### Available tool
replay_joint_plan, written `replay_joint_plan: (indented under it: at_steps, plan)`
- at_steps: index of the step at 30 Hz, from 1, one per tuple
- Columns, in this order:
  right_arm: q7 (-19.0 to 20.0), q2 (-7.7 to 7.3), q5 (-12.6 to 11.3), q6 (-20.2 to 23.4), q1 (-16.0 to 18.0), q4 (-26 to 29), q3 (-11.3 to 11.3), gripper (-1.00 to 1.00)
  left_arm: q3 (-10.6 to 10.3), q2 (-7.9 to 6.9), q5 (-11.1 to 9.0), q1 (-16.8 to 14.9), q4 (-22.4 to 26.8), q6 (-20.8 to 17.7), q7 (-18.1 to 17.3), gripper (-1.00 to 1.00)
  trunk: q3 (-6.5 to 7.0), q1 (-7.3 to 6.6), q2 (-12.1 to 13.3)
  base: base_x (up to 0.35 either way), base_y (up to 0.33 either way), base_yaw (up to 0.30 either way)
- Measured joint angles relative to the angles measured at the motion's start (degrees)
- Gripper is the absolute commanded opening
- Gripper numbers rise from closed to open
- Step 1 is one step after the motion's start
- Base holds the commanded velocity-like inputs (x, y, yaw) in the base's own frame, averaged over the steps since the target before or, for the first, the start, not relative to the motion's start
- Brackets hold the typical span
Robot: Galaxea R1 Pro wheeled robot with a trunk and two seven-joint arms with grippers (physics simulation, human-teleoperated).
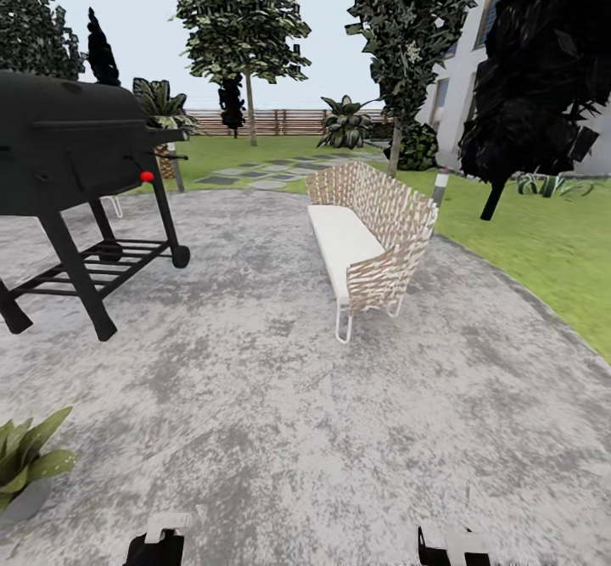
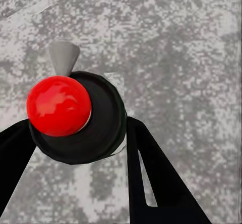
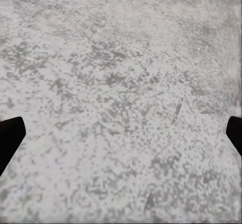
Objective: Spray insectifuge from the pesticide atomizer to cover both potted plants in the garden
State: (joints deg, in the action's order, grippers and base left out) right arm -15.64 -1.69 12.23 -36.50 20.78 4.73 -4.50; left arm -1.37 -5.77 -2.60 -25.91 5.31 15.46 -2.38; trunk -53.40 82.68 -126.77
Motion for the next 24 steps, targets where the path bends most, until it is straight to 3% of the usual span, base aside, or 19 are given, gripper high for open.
replay_joint_plan:
  at_steps: [9,24]
  plan:
    - [0.0,-0.05,0.0,0.0,0.0,0.0,0.0,1.00,0.1,0.00,0.0,0.0,0.2,0.0,0.0,-1.00,0.00,0.00,0.0,0.000,0.012,-0.297]
    - [0.0,0.00,0.0,0.0,0.0,0.0,0.0,1.00,0.0,0.00,0.0,0.0,0.2,0.0,0.0,-1.00,0.00,0.00,0.0,0.000,0.214,-0.300]
